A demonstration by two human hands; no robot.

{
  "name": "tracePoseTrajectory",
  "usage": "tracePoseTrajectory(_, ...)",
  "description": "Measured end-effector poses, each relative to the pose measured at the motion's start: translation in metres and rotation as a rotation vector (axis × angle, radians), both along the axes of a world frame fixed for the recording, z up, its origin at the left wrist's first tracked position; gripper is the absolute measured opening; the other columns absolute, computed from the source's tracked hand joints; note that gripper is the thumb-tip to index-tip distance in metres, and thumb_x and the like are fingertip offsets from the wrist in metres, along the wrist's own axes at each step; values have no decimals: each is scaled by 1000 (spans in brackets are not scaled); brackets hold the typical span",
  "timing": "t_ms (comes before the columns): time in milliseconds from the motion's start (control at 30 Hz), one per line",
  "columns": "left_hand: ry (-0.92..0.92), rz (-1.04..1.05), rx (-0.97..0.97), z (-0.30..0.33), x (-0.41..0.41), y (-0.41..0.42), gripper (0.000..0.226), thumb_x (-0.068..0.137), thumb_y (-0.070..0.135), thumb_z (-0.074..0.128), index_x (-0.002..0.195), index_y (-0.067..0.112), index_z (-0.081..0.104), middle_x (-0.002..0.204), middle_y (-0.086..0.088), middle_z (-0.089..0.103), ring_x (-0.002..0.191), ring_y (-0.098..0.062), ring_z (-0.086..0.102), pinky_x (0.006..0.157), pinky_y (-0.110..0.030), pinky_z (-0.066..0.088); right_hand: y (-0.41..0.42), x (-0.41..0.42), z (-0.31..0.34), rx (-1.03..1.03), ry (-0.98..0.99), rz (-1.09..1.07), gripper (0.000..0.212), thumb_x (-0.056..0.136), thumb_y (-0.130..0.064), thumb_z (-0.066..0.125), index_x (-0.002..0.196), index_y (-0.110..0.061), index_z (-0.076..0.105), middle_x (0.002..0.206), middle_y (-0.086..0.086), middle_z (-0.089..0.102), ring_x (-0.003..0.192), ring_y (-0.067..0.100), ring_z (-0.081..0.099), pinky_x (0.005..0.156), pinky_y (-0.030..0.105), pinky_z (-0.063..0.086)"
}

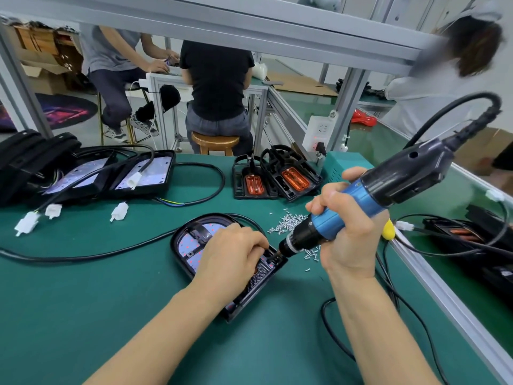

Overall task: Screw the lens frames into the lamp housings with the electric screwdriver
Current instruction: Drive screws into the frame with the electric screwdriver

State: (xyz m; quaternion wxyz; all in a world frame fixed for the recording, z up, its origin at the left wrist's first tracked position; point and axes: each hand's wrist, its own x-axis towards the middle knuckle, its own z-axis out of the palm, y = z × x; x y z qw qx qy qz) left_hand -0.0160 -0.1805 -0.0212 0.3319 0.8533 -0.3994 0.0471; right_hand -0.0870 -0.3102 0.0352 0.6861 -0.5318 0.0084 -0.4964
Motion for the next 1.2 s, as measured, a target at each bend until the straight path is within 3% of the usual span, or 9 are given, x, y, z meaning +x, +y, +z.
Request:
tracePoseTrajectory(233,1,-9,69,1,5,-4,19,90,19,56,97,29,71,74,16,47,86,-8,44,71,-27,33,-1,1,0,8,-1,19,29,68,6,52,89,-13,49,55,-2,50,48,19,49,56,31,47)
tracePoseTrajectory(367,-33,-41,216,11,9,-11,20,88,22,56,99,32,70,92,10,66,97,-17,55,71,-26,35,0,1,0,1,-3,36,30,68,7,51,89,-13,49,55,-1,50,48,19,48,55,31,47)
tracePoseTrajectory(533,-63,-72,293,17,9,-15,22,87,21,55,100,32,69,98,6,68,97,-20,59,74,-29,45,1,-3,1,7,-11,18,29,67,6,52,89,-14,50,55,0,50,48,20,48,56,32,47)
tracePoseTrajectory(667,-205,-48,238,18,7,-19,20,92,24,50,102,31,66,99,9,65,101,-16,55,81,-30,37,-3,-9,9,5,-68,-10,30,63,-5,60,90,-15,50,56,-3,51,48,18,50,57,30,48)
tracePoseTrajectory(767,-297,-35,259,21,6,-35,22,95,25,48,107,31,65,103,9,64,102,-16,53,75,-27,27,-9,-9,18,-31,-48,-48,28,62,-9,62,86,-20,54,55,-3,52,49,19,49,56,28,47)
tracePoseTrajectory(900,-277,-15,389,22,7,-57,25,91,16,49,104,27,66,105,3,67,103,-22,54,77,-29,27,-20,0,22,-40,160,-112,29,60,-2,64,67,-29,58,51,0,51,46,19,48,48,26,42)
tracePoseTrajectory(1033,-208,29,513,22,11,-71,27,85,10,51,102,24,68,106,-3,68,102,-26,59,83,-30,34,-36,15,11,-53,479,-53,25,54,-7,66,71,-17,51,53,-2,50,41,18,48,43,26,40)
tracePoseTrajectory(1200,-110,-1,680,17,10,-86,25,92,14,46,115,14,56,117,-7,62,110,-28,57,91,-34,37,-49,38,-10,-238,949,44,26,61,-13,74,74,-15,51,53,1,56,45,19,53,52,33,48)
